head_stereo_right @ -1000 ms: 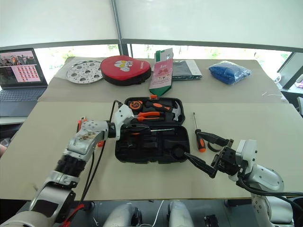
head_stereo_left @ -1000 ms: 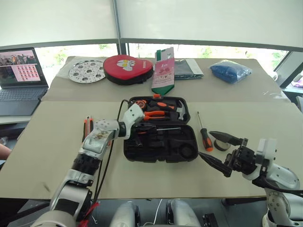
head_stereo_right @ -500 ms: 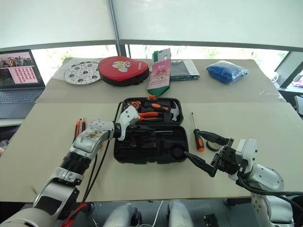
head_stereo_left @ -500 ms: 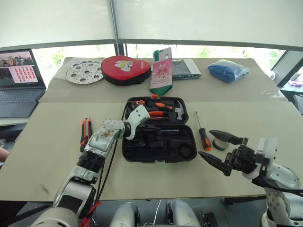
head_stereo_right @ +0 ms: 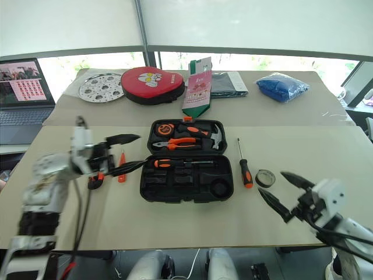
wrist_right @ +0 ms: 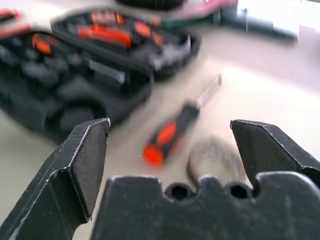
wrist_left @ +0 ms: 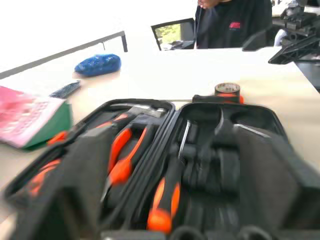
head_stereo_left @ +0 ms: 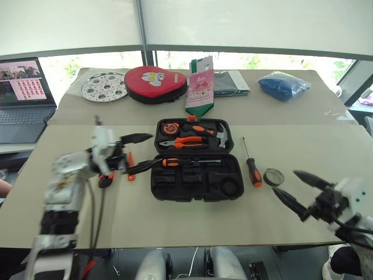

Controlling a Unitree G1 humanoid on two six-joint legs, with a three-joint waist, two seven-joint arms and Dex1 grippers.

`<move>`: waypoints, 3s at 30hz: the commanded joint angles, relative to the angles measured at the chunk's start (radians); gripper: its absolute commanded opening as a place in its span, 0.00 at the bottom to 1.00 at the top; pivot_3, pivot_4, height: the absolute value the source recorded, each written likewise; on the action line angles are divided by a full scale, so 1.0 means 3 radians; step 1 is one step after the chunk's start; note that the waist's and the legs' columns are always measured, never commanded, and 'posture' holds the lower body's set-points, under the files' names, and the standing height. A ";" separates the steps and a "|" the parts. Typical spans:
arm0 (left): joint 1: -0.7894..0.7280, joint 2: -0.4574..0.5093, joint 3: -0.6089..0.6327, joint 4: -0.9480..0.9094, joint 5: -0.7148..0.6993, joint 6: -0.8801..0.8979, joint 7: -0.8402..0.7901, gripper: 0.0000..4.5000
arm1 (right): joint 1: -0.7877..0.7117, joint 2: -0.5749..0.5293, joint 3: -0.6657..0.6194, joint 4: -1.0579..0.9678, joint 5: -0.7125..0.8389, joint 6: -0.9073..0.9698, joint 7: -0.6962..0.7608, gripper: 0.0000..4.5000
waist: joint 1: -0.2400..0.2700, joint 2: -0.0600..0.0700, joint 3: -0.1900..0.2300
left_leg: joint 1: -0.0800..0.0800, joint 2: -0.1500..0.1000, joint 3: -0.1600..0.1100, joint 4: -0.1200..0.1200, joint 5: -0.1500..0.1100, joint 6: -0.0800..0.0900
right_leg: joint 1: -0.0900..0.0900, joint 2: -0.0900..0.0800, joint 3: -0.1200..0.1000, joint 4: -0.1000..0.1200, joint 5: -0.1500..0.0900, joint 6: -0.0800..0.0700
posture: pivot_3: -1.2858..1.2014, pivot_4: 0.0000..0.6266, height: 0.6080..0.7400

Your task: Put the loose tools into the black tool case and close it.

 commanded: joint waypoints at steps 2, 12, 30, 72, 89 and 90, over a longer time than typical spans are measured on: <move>0.0587 0.0254 0.0400 -0.0443 -0.0261 0.0025 -0.0135 0.99 | 0.0266 -0.0117 -0.0182 -0.0123 -0.0193 0.0433 -0.0313 1.00 | -0.0001 0.0000 0.0000 | -0.0001 -0.0001 0.0001 0.0001 -0.0007 0.0011 | 0.0000 -0.0007 0.0000 -0.0002 -0.0003 0.0003 | 0.52 0.24 1.00; 0.0939 0.0135 0.0427 -0.0689 -0.0468 0.0070 -0.0046 0.99 | -0.0910 -0.0763 0.0261 -0.0420 0.0361 0.2086 -0.0739 1.00 | -0.0001 0.0000 0.0003 | 0.0000 -0.0004 0.0006 0.0003 -0.0008 0.0013 | -0.0005 -0.0013 0.0003 0.0002 -0.0009 -0.0010 | 0.52 0.24 1.00; 0.1049 0.0072 0.0336 -0.0939 -0.0461 0.0075 0.0208 1.00 | -0.2902 -0.0539 0.1851 0.0503 -0.0371 0.3329 -0.1219 0.76 | -0.0005 -0.0002 0.0004 | -0.0039 -0.0006 0.0001 0.0004 0.0004 -0.0009 | -0.0026 0.0004 -0.0004 -0.0019 0.0002 0.0012 | 0.52 0.24 1.00; 0.1712 -0.0072 0.0449 -0.0874 -0.0448 -0.0310 0.0046 1.00 | -0.4121 -0.0212 0.3160 0.1538 -0.2100 0.0170 0.1462 0.20 | -0.0077 0.0002 0.0010 | -0.0035 -0.0001 0.0007 0.0006 0.0005 -0.0019 | -0.0027 0.0004 -0.0013 -0.0021 0.0006 0.0012 | 0.52 0.24 1.00; 0.1689 -0.0033 0.0428 -0.0885 -0.0414 -0.0320 0.0126 1.00 | -0.4179 0.0045 0.2811 0.1722 -0.1864 0.0057 0.1545 0.85 | -0.0090 0.0002 0.0010 | -0.0031 -0.0001 0.0006 0.0007 0.0006 -0.0021 | -0.0029 0.0002 -0.0012 -0.0005 0.0002 0.0006 | 0.52 0.24 1.00; 0.1687 -0.0030 0.0426 -0.0888 -0.0413 -0.0317 0.0132 1.00 | -0.4180 0.0040 0.2745 0.1727 -0.1772 0.0046 0.1613 0.85 | -0.0094 0.0002 0.0010 | -0.0031 -0.0001 0.0006 0.0007 0.0006 -0.0021 | -0.0030 0.0002 -0.0012 -0.0004 0.0002 0.0006 | 0.52 0.24 1.00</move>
